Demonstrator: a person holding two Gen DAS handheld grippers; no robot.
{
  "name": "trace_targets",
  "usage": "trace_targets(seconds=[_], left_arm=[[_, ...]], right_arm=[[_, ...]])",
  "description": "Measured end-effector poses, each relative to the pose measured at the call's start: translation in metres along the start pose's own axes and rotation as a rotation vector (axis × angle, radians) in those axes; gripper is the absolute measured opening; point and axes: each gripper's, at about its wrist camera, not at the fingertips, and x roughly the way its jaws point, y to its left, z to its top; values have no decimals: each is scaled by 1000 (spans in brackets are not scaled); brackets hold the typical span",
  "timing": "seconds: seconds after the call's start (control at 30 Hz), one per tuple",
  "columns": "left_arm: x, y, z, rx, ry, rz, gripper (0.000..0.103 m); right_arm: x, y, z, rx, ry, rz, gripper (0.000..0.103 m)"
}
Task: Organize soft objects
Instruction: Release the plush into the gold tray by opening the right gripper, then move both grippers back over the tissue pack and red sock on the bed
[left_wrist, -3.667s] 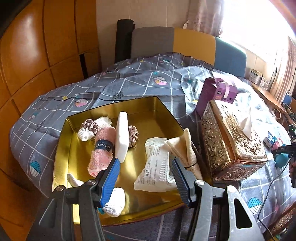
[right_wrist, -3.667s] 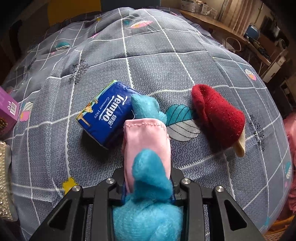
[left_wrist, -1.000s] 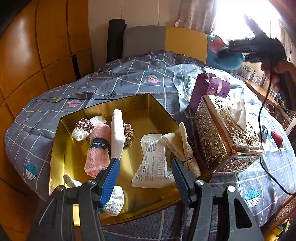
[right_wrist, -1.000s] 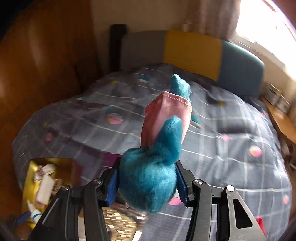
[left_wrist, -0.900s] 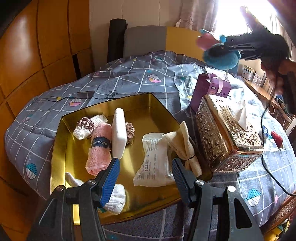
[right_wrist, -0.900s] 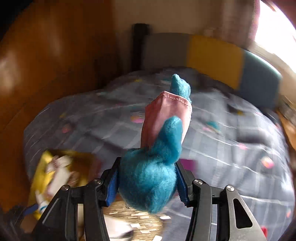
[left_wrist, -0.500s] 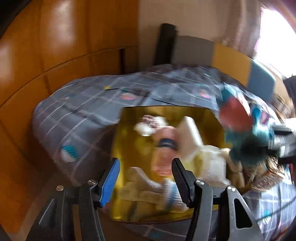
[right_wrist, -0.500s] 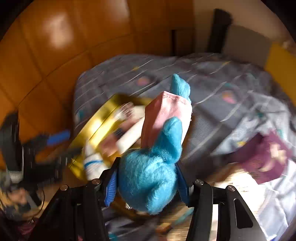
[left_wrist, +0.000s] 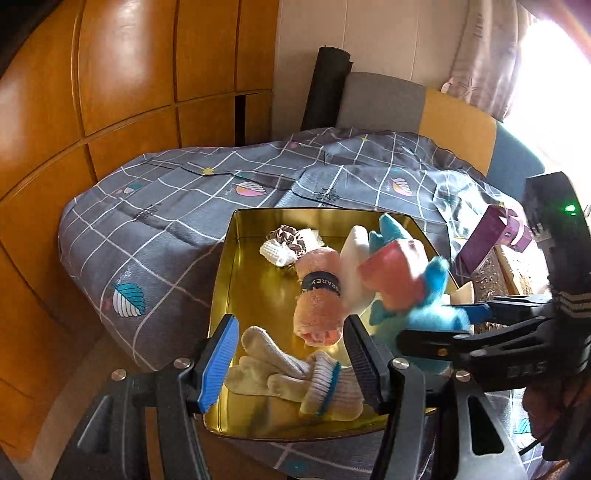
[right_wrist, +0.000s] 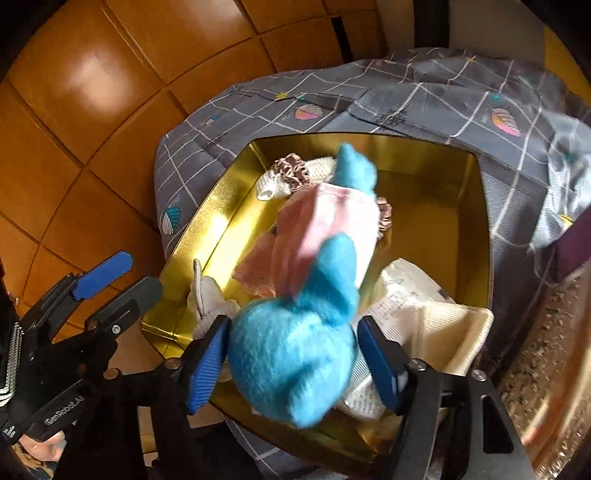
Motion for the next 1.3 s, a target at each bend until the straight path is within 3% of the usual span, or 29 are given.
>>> trace_targets(seconds=[0.27,0.5,0.77,1.3], left_arm=[[-5,-6,2,22,-12,8,60],[-14,-23,6,76,-37,1,60],[-24,-46,6,137,-52,-23,60],[-37,-95,3,266,-74,-72,60]], right_arm=[[-28,-13,-16,55,-76,7,79],[-57,-17,-36,33,-161,-104,79],[-109,-27,-55,15,-298,-175,79],[-175,-108,-110,218,-410,-323,79]])
